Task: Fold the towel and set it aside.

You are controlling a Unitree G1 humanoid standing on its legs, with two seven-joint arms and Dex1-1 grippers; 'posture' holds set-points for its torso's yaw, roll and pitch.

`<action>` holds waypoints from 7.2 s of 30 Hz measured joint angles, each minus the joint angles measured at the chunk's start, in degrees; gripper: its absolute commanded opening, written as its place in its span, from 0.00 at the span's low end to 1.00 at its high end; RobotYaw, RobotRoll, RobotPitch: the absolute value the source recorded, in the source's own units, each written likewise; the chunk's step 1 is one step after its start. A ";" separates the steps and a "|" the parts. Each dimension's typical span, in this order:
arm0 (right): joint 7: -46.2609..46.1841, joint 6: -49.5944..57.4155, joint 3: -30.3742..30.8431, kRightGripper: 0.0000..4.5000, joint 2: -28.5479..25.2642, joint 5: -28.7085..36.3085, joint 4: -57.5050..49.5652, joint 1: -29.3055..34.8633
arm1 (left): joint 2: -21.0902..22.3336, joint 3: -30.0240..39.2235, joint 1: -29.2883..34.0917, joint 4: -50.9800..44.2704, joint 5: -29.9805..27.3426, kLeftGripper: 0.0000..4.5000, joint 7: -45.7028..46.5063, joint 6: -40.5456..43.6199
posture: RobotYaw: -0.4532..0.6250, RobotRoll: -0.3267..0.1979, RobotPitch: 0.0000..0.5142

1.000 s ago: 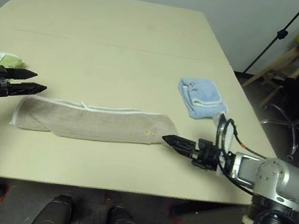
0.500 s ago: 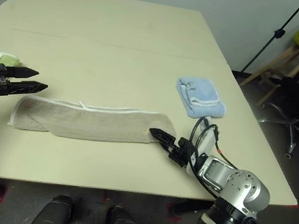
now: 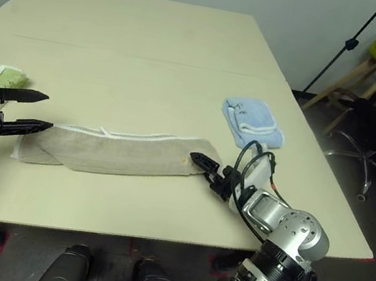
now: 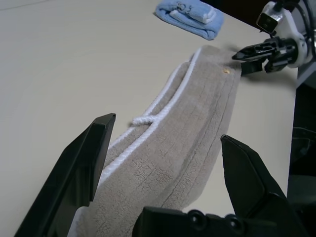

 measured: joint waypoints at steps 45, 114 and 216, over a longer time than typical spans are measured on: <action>29.61 -35.43 30.64 0.00 -31.79 -0.37 -9.17 9.00 | -0.08 -1.70 -2.83 5.43 1.14 1.00 -3.46 -1.29 | 0.57 0.62 0.28; 72.12 -94.43 61.38 0.99 -32.61 -37.52 34.24 -27.93 | 1.23 -0.35 -3.23 5.34 -0.07 1.00 -1.11 1.31 | 0.59 0.62 0.24; 42.67 -81.80 49.33 0.01 -14.14 -30.47 31.84 -4.51 | -0.55 1.23 -1.76 0.84 -2.68 1.00 1.45 4.83 | 0.60 0.62 0.25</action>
